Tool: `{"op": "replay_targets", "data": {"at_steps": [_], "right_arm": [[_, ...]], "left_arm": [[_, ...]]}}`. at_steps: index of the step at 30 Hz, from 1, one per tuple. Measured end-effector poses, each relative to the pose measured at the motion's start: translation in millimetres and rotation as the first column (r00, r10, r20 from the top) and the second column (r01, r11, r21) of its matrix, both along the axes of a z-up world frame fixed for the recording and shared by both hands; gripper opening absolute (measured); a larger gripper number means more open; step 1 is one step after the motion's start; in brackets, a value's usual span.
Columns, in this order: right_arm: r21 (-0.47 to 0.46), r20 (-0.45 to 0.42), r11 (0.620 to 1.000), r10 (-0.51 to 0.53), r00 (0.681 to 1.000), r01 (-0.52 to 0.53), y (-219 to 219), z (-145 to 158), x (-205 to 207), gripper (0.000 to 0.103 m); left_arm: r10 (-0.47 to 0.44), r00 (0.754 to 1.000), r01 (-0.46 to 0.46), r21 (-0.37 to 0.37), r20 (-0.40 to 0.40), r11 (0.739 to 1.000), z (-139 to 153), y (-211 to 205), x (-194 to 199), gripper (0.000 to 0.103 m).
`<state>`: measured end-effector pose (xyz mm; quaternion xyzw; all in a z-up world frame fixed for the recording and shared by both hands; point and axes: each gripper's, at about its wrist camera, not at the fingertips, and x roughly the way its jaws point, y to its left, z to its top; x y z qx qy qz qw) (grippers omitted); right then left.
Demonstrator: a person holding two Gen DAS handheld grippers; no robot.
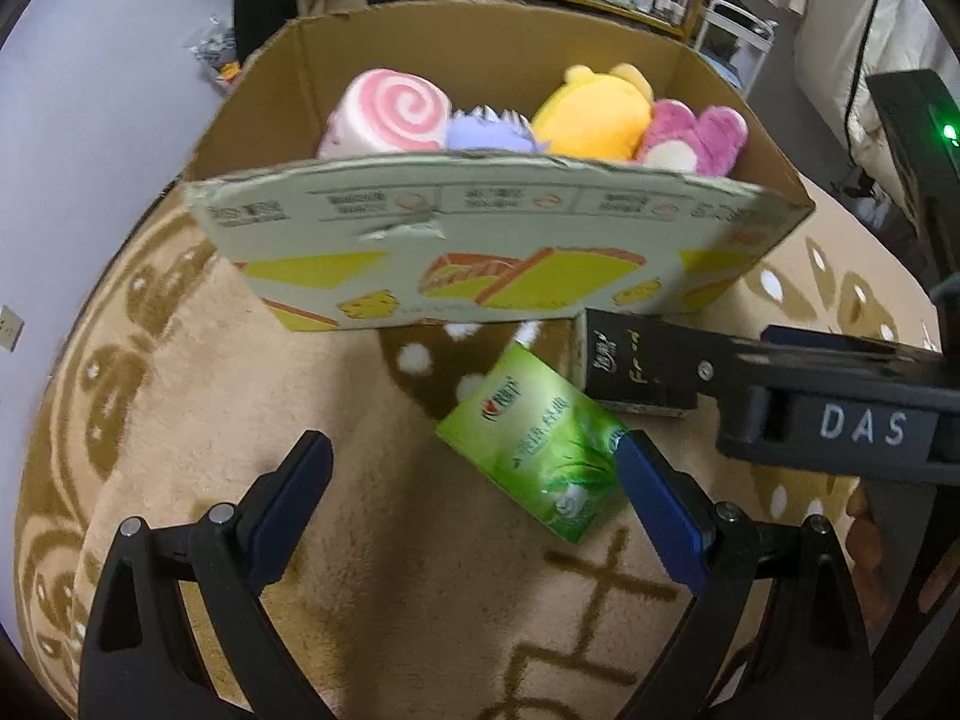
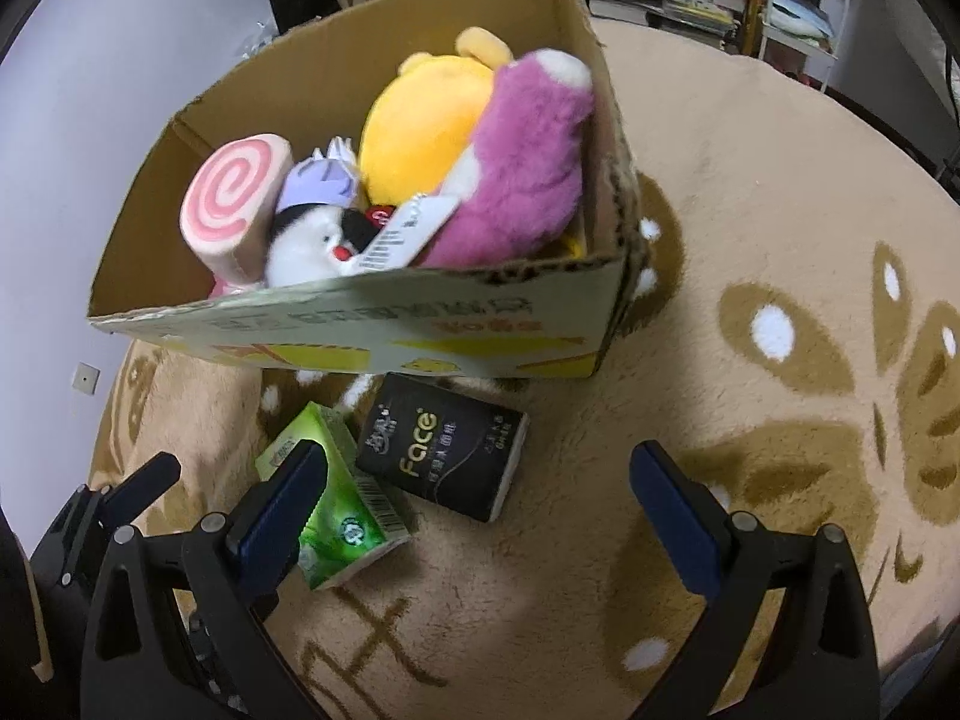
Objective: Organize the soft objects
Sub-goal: 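Grasp the green tissue pack with the left tool while the right tool grasps the black Face tissue pack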
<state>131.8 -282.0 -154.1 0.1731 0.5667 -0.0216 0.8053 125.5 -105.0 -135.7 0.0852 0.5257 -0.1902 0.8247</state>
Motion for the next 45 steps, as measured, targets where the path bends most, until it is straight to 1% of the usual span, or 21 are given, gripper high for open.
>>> {"op": "replay_targets", "data": {"at_steps": [6,9,18,22,31,37,42,45], "right_arm": [[0.042,-0.023,0.999,-0.01,1.0,0.011,-4.2,-7.2,0.9,0.103],[0.049,-0.032,0.999,-0.004,0.999,0.006,-3.1,-10.9,2.8,0.103],[0.033,-0.067,0.999,0.029,0.997,-0.027,10.6,-24.8,9.1,0.103],[0.035,-0.075,0.999,0.018,0.997,-0.015,15.5,-31.3,12.5,0.103],[0.057,-0.098,0.998,-0.036,0.995,0.041,9.8,-42.3,13.2,0.103],[0.048,-0.081,0.998,-0.043,0.996,0.047,12.0,-43.4,15.8,0.103],[0.046,-0.095,0.998,-0.047,0.994,0.052,13.5,-48.4,21.2,0.103],[0.049,-0.096,0.997,-0.057,0.994,0.062,13.3,-50.1,25.8,0.103]], "left_arm": [[-0.056,0.996,0.054,-0.021,-0.062,0.998,-8.8,-7.4,1.0,0.095],[-0.067,0.995,0.066,-0.009,-0.077,0.998,-13.3,-11.1,1.3,0.095],[-0.093,0.989,0.094,0.003,-0.116,0.996,-26.6,-24.4,3.0,0.095],[-0.093,0.988,0.095,0.014,-0.121,0.995,-31.7,-28.1,3.5,0.095],[-0.046,0.992,0.05,0.025,-0.119,0.998,-44.0,-32.0,14.3,0.095],[-0.047,0.993,0.053,0.046,-0.11,0.998,-48.9,-43.1,21.4,0.095],[-0.055,0.993,0.064,0.078,-0.107,0.995,-55.8,-55.6,23.8,0.095],[-0.052,0.993,0.06,0.074,-0.105,0.995,-56.8,-59.1,25.1,0.095]]}}
